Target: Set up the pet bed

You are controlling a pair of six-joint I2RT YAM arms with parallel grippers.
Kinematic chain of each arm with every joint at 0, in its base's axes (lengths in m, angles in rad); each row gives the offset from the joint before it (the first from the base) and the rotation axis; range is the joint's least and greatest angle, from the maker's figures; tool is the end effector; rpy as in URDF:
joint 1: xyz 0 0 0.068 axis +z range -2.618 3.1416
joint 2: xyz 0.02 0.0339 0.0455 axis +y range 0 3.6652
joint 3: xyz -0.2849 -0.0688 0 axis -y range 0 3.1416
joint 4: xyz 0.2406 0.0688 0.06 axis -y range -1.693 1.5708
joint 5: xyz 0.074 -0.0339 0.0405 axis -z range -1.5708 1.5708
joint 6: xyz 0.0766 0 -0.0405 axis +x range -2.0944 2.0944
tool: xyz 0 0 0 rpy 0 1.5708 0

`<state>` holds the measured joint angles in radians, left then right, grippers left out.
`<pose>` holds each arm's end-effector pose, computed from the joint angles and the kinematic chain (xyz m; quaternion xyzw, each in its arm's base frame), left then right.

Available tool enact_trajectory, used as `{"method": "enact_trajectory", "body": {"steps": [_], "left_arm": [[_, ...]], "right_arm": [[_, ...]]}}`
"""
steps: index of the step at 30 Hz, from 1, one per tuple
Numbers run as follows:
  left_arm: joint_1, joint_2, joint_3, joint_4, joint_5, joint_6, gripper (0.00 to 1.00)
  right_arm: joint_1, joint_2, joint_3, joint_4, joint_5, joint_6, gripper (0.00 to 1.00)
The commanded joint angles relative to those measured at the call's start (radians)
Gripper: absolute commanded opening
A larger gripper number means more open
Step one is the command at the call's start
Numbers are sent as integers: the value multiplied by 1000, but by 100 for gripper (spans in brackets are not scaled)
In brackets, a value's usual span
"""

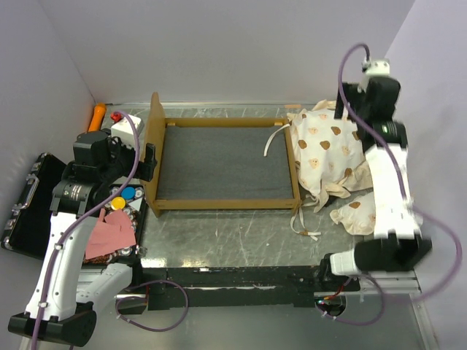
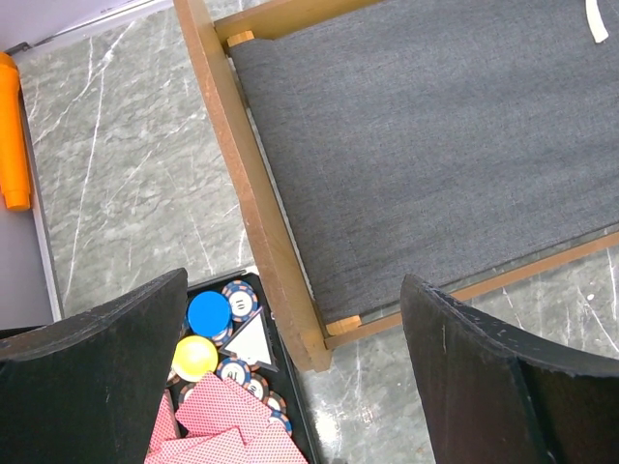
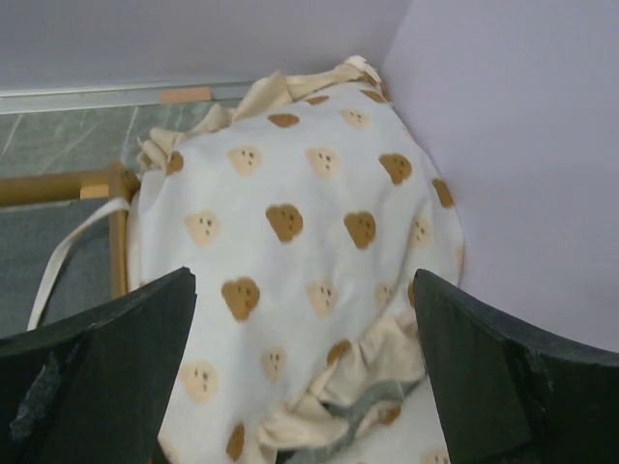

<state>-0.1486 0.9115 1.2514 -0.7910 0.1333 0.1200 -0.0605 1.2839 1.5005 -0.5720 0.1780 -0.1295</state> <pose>0.1837 -0.0378 0.4101 0.1483 0.8331 -0.0640 0.5290 0.3001 -0.0318 0.4451 0.0225 0.8190 -0.1266 0.5592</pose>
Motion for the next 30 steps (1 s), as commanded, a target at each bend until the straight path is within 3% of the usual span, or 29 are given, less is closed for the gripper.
{"method": "enact_trajectory", "body": {"steps": [1, 9, 11, 12, 16, 17, 24, 30], "left_arm": [[-2, -19, 46, -2, -20, 10, 95], [-2, -14, 48, 1, -8, 13, 95], [-2, -14, 42, 6, -9, 12, 95], [-2, -13, 39, 4, -9, 12, 95], [-2, -13, 37, 3, -9, 15, 95], [-2, -14, 37, 4, -9, 15, 95], [-2, -31, 33, -1, -3, 12, 95], [-2, -42, 43, 1, 6, 12, 95]], "right_arm": [[-19, 342, 170, -187, -69, -32, 99], [-36, 600, 153, -138, -172, -27, 99], [-36, 627, 106, -111, -211, -18, 93], [-36, 627, 93, -95, -230, -16, 81], [-36, 550, 12, -13, -250, 33, 6], [-36, 499, 6, 0, -239, 50, 0], [-13, 99, -55, 173, -80, 174, 0], [141, -170, -94, 323, 50, 157, 0]]}}
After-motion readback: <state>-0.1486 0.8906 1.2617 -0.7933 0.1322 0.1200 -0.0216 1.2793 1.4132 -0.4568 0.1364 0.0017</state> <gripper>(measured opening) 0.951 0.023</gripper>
